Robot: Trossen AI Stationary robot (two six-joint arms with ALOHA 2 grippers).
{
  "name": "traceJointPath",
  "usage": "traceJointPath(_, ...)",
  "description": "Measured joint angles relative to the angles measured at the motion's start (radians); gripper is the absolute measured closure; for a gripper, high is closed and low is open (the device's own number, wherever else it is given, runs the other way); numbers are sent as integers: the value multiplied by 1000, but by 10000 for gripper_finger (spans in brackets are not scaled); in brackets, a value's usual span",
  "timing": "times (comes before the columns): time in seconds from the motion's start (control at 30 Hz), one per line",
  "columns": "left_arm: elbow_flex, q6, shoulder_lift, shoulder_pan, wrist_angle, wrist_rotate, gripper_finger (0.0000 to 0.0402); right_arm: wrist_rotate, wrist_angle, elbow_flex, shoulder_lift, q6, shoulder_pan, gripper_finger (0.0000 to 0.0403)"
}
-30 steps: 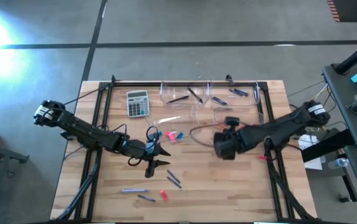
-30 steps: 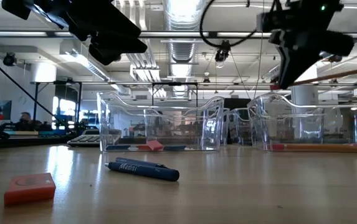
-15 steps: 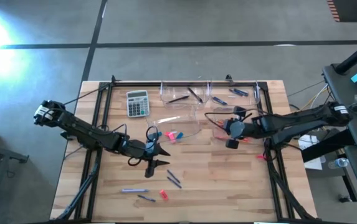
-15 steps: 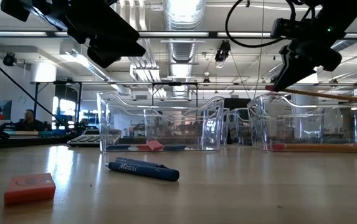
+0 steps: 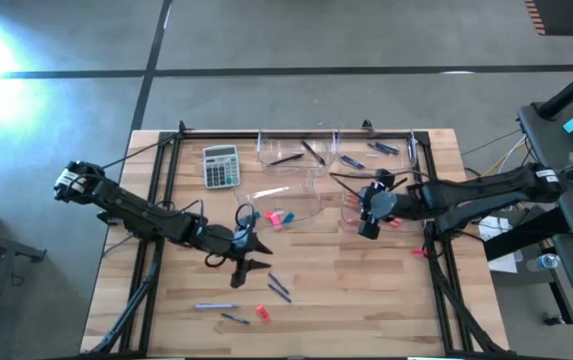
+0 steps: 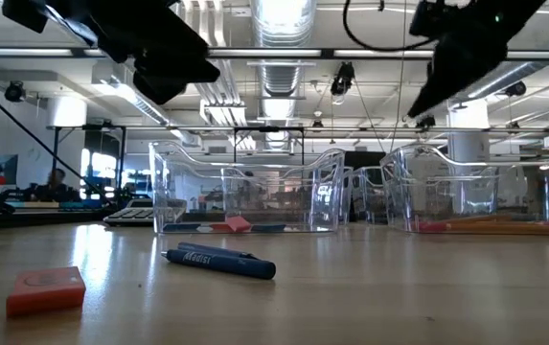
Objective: Sort crayons/erasers/pens/pencils in bins
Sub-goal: Put the blue crayon into the top right transparent bin
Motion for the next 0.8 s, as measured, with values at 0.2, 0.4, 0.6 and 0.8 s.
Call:
traceJointPath(0.2, 112, -95, -1, -61, -335, 53, 249, -64, 105, 77, 9, 36, 103, 212)
traceJointPath(0.4, 147, -117, 19, -163, -416, 40, 249, -65, 268, 77, 59, 0, 253, 219)
traceJointPath(0.6, 143, -145, 77, -269, -426, 89, 249, -64, 348, 79, 166, 5, 348, 227)
traceJointPath(0.8, 183, -184, 185, -364, -425, 96, 249, -64, 367, 124, 280, 12, 383, 227)
